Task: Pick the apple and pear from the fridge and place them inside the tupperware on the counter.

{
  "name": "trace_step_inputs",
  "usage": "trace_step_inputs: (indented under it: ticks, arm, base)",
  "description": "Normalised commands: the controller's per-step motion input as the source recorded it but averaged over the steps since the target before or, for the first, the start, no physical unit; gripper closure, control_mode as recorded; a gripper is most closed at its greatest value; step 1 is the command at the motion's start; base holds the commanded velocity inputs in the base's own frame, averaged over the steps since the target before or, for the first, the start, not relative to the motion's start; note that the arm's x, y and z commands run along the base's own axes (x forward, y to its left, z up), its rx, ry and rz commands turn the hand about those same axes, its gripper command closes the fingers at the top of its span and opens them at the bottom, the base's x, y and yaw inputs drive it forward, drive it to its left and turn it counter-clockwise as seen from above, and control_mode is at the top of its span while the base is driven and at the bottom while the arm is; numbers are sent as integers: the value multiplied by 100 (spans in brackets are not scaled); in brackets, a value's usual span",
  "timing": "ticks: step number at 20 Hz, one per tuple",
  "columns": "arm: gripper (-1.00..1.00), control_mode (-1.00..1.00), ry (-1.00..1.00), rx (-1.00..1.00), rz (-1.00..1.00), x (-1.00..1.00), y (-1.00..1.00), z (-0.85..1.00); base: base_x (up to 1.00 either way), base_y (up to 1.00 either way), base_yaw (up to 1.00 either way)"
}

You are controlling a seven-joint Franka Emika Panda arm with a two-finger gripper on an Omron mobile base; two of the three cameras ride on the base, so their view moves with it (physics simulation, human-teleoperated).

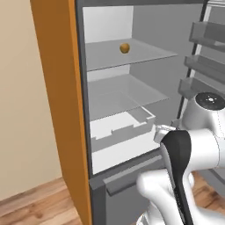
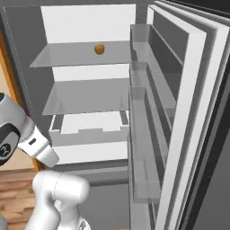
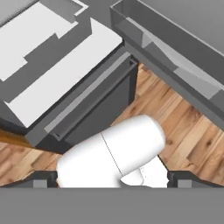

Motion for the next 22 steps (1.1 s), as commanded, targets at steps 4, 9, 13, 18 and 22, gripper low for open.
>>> trace_step_inputs:
  ticks: [4,9,13,18,22]
  arm:
    - [-100,100,0,0,0,0,0,0]
    - [-100,100,0,0,0,0,0,0]
    - [-100,100,0,0,0,0,0,0]
    - [-100,100,0,0,0,0,0,0]
    - [-100,-100,0,0,28,71,0,28]
  base:
    - [59,24,-43]
    - [61,16,-14]
    - [62,12,1]
    - [64,0,13]
    - [0,0,0]
